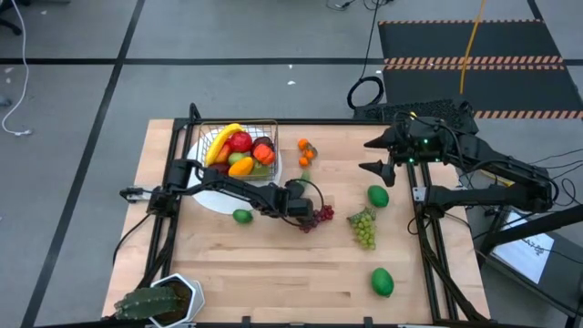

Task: Build produce basket
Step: Put the cucumber into the wired basket

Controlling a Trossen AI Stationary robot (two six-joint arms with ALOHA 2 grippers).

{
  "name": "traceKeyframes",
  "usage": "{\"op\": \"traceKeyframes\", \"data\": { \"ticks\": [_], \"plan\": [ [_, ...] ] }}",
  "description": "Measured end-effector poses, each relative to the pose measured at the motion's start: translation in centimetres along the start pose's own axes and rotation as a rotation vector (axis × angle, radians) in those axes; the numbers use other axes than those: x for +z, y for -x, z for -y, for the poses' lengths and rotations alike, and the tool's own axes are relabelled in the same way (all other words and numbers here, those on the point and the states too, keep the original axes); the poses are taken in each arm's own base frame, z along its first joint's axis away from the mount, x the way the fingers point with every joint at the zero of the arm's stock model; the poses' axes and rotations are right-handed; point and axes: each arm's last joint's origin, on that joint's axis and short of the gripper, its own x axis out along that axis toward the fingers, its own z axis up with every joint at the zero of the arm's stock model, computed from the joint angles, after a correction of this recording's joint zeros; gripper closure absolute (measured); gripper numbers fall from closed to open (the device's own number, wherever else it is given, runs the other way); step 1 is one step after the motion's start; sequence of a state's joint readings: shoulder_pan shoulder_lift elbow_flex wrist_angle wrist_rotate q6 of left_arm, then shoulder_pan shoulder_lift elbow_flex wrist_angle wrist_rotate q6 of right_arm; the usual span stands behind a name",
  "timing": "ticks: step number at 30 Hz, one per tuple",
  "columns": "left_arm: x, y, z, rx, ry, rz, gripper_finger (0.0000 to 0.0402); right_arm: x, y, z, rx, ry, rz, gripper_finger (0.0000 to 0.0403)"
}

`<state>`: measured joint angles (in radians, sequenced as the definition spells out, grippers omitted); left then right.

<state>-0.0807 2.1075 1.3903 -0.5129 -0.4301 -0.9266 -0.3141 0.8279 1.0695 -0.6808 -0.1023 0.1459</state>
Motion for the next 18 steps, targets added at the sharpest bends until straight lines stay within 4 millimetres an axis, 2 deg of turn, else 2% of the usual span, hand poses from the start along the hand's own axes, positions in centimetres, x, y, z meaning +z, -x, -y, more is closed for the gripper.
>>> {"op": "traceKeyframes", "data": {
  "ticks": [5,8,13,18],
  "plan": [
    [0.1,0.2,-0.1,-0.007,-0.036,-0.012,0.0245,0.0,-0.1,0.0,-0.001,-0.033,-0.005,0.0062],
    [0.2,0.4,0.1,-0.024,-0.061,-0.023,0.0268,0.0,-0.1,0.0,-0.001,-0.033,-0.004,0.0062],
    [1.0,1.2,0.7,-0.073,-0.097,-0.030,0.0265,0.0,-0.1,0.0,-0.001,-0.033,-0.004,0.0062],
    [3.2,3.2,2.2,-0.127,-0.171,0.016,0.0251,0.0,-0.1,0.0,-0.001,-0.028,-0.004,0.0062]
  ]
}}
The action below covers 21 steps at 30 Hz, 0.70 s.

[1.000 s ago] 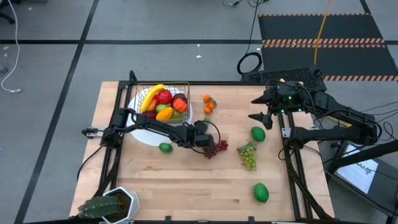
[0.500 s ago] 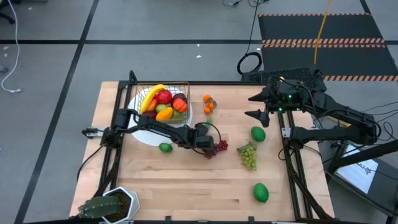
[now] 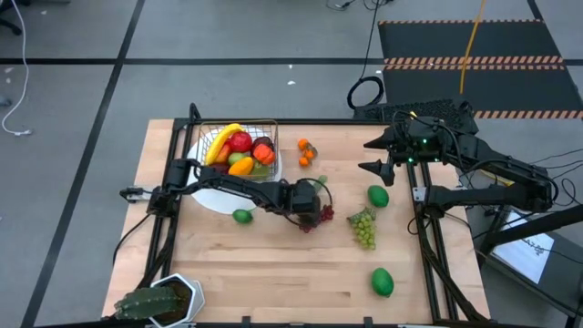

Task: Build produce basket
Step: Put the cucumber into the wired basket

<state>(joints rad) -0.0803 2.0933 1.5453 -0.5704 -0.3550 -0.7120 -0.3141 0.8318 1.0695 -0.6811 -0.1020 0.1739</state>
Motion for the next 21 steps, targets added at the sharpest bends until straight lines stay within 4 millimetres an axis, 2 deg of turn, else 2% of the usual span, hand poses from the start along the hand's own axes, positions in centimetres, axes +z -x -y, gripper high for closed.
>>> {"op": "traceKeyframes", "data": {
  "ticks": [8,15,21],
  "plan": [
    [5.2,5.0,1.5,-0.046,-0.095,0.075,0.0267,-0.1,0.0,0.0,-0.001,0.026,-0.005,0.0062],
    [9.3,11.4,1.8,-0.096,-0.059,0.154,0.0256,0.0,0.0,0.1,-0.036,0.062,0.001,0.0062],
    [10.9,17.2,0.9,-0.108,-0.039,0.159,0.0255,0.2,0.4,0.2,-0.073,0.052,0.045,0.0062]
  ]
}}
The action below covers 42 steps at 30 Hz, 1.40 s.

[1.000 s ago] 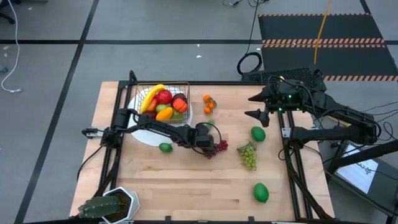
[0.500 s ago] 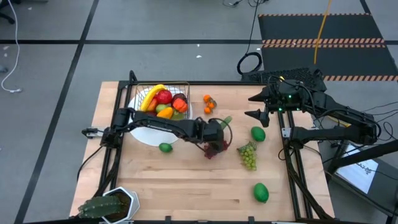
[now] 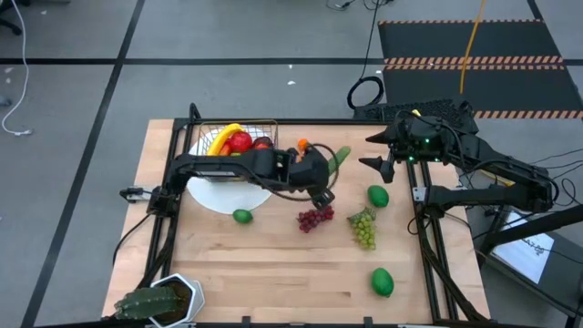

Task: Build produce basket
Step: Put the cucumber into the wired basket

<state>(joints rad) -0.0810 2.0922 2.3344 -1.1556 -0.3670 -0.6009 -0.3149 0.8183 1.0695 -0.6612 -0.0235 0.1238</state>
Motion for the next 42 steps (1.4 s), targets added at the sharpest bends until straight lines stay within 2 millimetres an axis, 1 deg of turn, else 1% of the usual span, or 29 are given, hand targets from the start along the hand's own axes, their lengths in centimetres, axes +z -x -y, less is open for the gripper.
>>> {"op": "traceKeyframes", "data": {
  "ticks": [4,5,7,10,15,18,25,28,34,42],
  "plan": [
    [0.3,2.8,-1.2,-0.007,0.068,0.003,0.0255,0.0,0.3,0.0,0.004,0.014,0.009,0.0062],
    [0.5,3.3,-1.5,-0.012,0.108,0.018,0.0255,0.0,0.3,0.0,0.004,0.024,0.009,0.0062],
    [1.0,5.2,-2.3,-0.029,0.183,0.047,0.0254,0.0,0.4,0.0,0.004,0.044,0.013,0.0062],
    [1.6,7.1,-3.2,-0.058,0.296,0.090,0.0254,0.0,0.4,0.0,0.004,0.068,0.014,0.0062],
    [2.3,9.5,-4.8,-0.094,0.527,0.131,0.0254,0.0,0.4,0.0,0.004,0.110,0.012,0.0062],
    [2.7,10.4,-5.5,-0.118,0.660,0.158,0.0254,0.0,0.4,0.0,0.005,0.119,0.012,0.0062],
    [2.9,11.5,-5.8,-0.176,0.902,0.153,0.0254,0.0,0.4,0.0,0.005,0.121,0.012,0.0062],
    [3.0,11.8,-5.8,-0.221,0.974,0.126,0.0254,0.0,0.4,0.0,0.005,0.121,0.012,0.0062],
    [3.2,12.1,-5.6,-0.289,0.979,0.115,0.0254,0.0,0.4,0.0,0.005,0.121,0.012,0.0062],
    [3.3,12.1,-5.5,-0.298,0.951,0.116,0.0254,0.0,0.4,0.0,0.005,0.075,0.012,0.0062]
  ]
}}
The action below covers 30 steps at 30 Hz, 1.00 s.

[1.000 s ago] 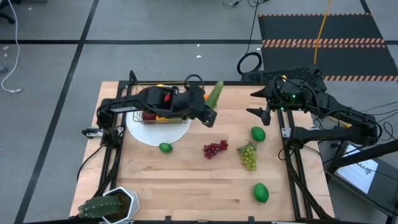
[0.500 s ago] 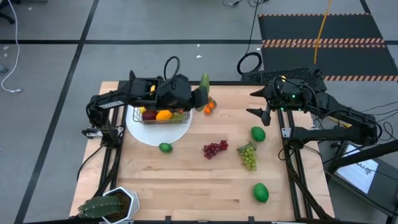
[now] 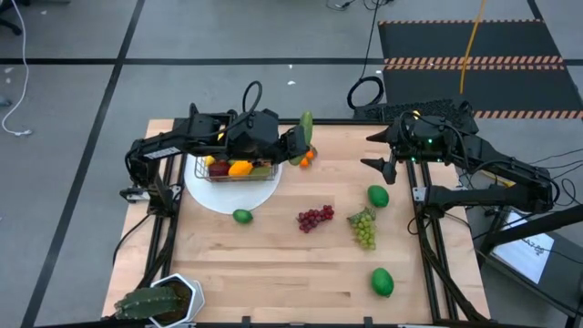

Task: Build produce basket
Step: Put the cucumber into the wired basket

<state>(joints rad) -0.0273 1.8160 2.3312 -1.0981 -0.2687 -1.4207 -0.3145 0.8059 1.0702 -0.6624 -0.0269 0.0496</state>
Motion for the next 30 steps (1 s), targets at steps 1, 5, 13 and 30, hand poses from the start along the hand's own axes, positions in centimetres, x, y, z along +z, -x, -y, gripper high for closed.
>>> {"op": "traceKeyframes", "data": {
  "ticks": [1,5,13,30],
  "plan": [
    [0.00,0.00,0.00,0.000,-0.009,0.000,0.0254,0.00,0.00,0.00,0.000,-0.010,0.000,0.0062],
    [0.00,0.00,0.00,0.000,-0.093,0.000,0.0254,-0.01,0.00,0.00,0.001,-0.028,-0.001,0.0062],
    [0.00,0.00,0.00,0.000,-0.312,0.000,0.0254,-0.01,0.00,0.00,0.001,-0.037,-0.001,0.0062],
    [-0.01,0.00,0.00,-0.003,-1.211,-0.004,0.0254,-0.02,-0.29,0.23,-0.080,-0.107,-0.002,0.0062]
  ]
}}
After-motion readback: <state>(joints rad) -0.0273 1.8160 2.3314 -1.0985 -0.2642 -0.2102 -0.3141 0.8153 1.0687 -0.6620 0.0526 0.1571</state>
